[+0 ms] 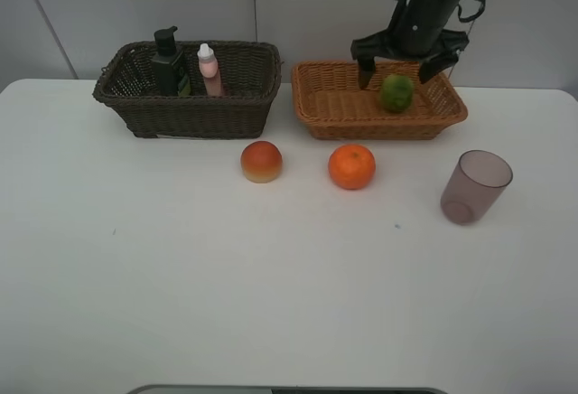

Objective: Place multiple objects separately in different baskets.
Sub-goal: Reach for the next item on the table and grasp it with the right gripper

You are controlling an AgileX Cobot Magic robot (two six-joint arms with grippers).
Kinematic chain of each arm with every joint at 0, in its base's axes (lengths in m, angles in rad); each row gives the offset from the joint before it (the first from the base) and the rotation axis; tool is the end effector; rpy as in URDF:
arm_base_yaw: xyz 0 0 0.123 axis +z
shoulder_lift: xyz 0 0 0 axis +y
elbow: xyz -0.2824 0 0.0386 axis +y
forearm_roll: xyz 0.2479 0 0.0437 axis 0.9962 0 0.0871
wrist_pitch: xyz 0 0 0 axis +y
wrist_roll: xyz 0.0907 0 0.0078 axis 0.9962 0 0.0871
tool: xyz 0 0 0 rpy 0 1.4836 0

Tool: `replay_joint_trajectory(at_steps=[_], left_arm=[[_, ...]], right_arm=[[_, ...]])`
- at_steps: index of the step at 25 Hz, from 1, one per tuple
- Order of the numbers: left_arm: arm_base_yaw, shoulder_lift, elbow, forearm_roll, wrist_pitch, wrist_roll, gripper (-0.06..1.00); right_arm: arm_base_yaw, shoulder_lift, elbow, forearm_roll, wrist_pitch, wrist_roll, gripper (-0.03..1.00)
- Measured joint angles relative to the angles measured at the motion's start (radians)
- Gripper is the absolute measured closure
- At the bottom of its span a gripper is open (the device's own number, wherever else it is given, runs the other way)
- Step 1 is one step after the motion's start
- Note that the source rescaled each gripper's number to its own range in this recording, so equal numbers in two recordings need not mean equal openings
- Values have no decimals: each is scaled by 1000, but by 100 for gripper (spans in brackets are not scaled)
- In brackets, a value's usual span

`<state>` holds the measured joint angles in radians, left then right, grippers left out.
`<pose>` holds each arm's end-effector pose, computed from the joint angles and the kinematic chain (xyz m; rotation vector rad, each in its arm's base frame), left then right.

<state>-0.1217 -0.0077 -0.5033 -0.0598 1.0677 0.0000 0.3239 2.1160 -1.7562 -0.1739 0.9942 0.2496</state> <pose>-0.0073 -0.0039 0.2776 0.1276 2.0381 -0.1477 0.4349 0.1321 0.2123 -0.2058 2.7967 -0.0946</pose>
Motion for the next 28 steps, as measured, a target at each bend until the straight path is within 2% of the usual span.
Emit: replay_joint_trajectory(at_steps=[4, 7, 13, 16, 22, 28], left_arm=[[0, 0, 0, 0, 0, 0, 0], [0, 0, 0, 0, 0, 0, 0], [0, 0, 0, 0, 0, 0, 0], [0, 0, 0, 0, 0, 0, 0], [0, 0, 0, 0, 0, 0, 0], [0, 0, 0, 0, 0, 0, 0]], right_arm=[[89, 0, 0, 0, 77, 20, -3], [141, 0, 0, 1, 92, 66, -3], [180, -4, 14, -17, 95, 163, -3], [181, -37, 106, -24, 34, 204, -3], [181, -113, 335, -36, -172, 303, -3], [181, -115, 462, -85, -319, 396, -3]])
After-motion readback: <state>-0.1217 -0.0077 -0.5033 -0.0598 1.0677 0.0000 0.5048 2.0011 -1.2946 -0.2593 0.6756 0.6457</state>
